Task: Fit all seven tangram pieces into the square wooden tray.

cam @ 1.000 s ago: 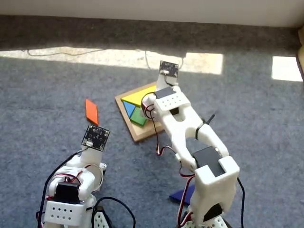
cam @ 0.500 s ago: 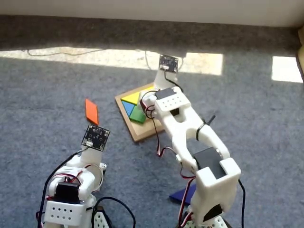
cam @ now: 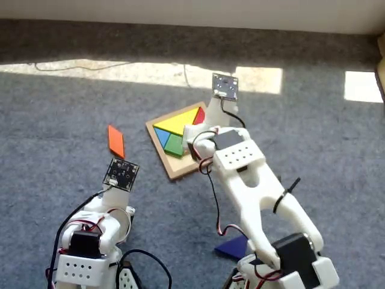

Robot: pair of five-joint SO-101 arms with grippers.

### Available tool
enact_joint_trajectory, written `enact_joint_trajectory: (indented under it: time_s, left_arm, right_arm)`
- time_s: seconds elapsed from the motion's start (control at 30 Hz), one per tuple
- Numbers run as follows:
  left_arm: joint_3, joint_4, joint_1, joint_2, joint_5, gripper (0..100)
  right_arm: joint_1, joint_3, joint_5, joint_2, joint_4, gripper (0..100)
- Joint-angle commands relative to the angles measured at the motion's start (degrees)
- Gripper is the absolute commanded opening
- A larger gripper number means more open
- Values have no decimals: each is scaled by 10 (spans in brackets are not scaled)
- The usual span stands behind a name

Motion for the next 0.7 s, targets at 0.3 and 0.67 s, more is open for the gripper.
enact_joint_trajectory:
  time_s: [0.3, 0.67]
  left_arm:
    - [12, -1, 7, -12, 5, 6]
    - [12, -1, 7, -12, 5, 6]
  right_arm:
    - [105, 183, 67, -227, -13, 10]
    - [186, 378, 69, -399, -13, 10]
